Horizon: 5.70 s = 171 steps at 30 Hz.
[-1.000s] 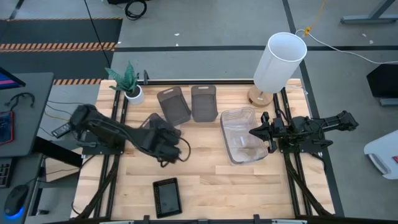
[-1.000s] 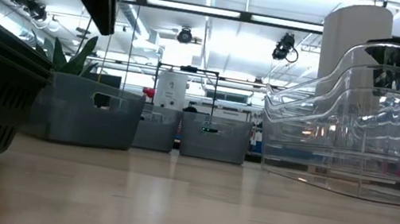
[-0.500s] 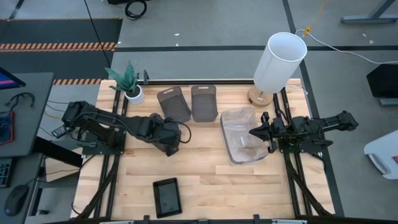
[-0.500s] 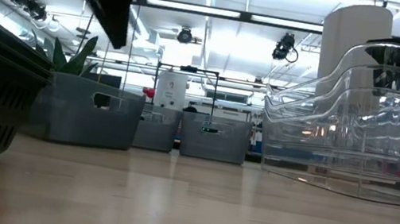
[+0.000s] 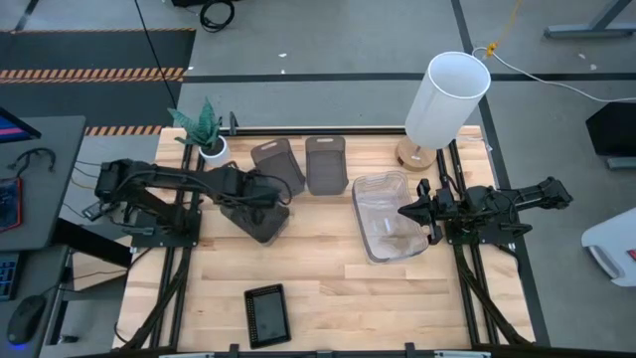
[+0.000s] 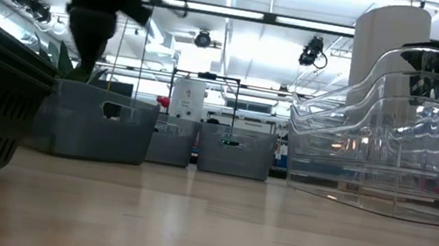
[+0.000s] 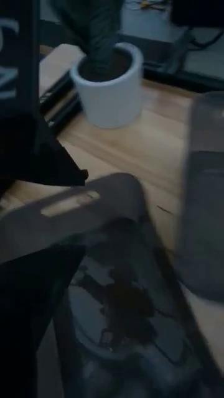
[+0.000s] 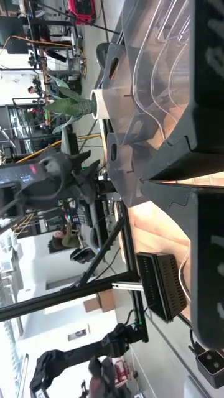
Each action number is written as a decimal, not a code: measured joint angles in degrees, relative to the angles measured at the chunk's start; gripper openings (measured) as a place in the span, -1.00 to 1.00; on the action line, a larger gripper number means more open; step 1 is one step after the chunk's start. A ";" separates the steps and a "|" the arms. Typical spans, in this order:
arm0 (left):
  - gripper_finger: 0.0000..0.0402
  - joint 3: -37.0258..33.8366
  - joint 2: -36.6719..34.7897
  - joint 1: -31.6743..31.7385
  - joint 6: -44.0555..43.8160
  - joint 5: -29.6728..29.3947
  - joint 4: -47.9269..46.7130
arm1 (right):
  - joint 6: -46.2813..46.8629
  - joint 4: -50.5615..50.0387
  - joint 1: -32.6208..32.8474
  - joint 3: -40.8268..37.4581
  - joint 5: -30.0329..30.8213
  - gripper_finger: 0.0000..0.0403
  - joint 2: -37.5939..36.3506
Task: Stack baskets by color
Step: Stack the left gray bin on the middle gray bin
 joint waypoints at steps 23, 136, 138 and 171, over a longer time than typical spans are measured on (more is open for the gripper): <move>0.12 -20.11 -15.86 25.31 8.57 20.98 17.13 | -0.01 0.07 0.00 0.00 0.00 -0.89 -0.01; -0.98 29.69 18.25 32.48 44.50 27.26 -4.23 | -0.01 0.00 0.00 0.01 0.00 -0.89 0.01; -0.98 29.69 18.39 32.47 44.66 27.58 -4.11 | 0.01 -0.02 0.00 0.00 0.00 -0.89 0.01; -0.98 29.67 22.47 39.60 56.28 40.44 -0.51 | 0.01 -0.02 0.00 0.00 0.00 -0.89 0.01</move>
